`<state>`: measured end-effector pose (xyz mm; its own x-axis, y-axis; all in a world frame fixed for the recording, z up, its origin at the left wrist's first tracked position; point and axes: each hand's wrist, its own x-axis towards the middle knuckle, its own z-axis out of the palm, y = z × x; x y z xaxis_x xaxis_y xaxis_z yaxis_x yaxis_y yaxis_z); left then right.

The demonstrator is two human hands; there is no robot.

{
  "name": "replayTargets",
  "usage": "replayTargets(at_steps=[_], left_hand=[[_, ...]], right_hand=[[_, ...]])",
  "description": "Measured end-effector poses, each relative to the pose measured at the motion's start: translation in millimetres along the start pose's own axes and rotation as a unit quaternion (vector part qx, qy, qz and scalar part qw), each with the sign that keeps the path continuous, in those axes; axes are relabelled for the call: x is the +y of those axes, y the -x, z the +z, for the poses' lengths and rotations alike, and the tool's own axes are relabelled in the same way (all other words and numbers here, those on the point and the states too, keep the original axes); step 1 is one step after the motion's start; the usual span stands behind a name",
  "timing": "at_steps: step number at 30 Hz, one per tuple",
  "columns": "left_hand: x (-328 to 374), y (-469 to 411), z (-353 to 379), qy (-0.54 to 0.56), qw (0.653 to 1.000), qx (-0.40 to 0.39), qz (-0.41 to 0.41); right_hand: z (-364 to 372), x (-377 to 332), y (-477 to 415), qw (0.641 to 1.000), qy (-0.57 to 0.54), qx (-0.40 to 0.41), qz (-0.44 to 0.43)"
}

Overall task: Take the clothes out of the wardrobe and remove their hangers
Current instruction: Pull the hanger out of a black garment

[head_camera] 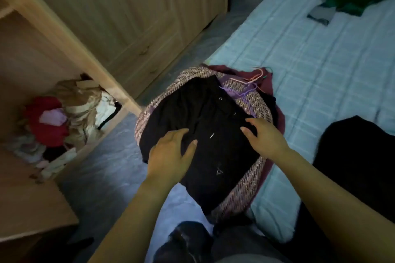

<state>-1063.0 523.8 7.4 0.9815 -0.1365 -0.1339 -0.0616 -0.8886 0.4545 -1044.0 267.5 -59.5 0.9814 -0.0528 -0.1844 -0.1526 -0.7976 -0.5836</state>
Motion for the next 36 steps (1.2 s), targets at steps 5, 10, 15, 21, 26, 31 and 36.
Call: replayTargets(at_steps=[5, 10, 15, 21, 26, 31, 36], left_hand=[[-18, -111, 0, -0.042, 0.991, -0.091, 0.086], [-39, -256, 24, -0.062, 0.973, -0.157, 0.157], [-27, -356, 85, -0.13, 0.903, -0.28, 0.298], [-19, -422, 170, -0.176, 0.826, -0.312, 0.435], [-18, -437, 206, -0.285, 0.798, -0.301, 0.436], [-25, -430, 185, -0.155, 0.819, -0.288, 0.472], [-27, -408, 136, -0.104, 0.806, -0.251, 0.525]], right_hand=[[12, 12, -58, 0.994, -0.024, 0.013, 0.106], [34, 46, -100, 0.974, -0.024, 0.015, 0.226], [67, 70, -135, 0.951, 0.003, 0.024, 0.309], [104, 88, -150, 0.904, 0.038, -0.027, 0.426], [117, 87, -135, 0.923, 0.029, 0.043, 0.381], [119, 53, -94, 0.936, -0.101, 0.112, 0.318], [107, -2, -63, 0.933, -0.114, 0.237, 0.245]])
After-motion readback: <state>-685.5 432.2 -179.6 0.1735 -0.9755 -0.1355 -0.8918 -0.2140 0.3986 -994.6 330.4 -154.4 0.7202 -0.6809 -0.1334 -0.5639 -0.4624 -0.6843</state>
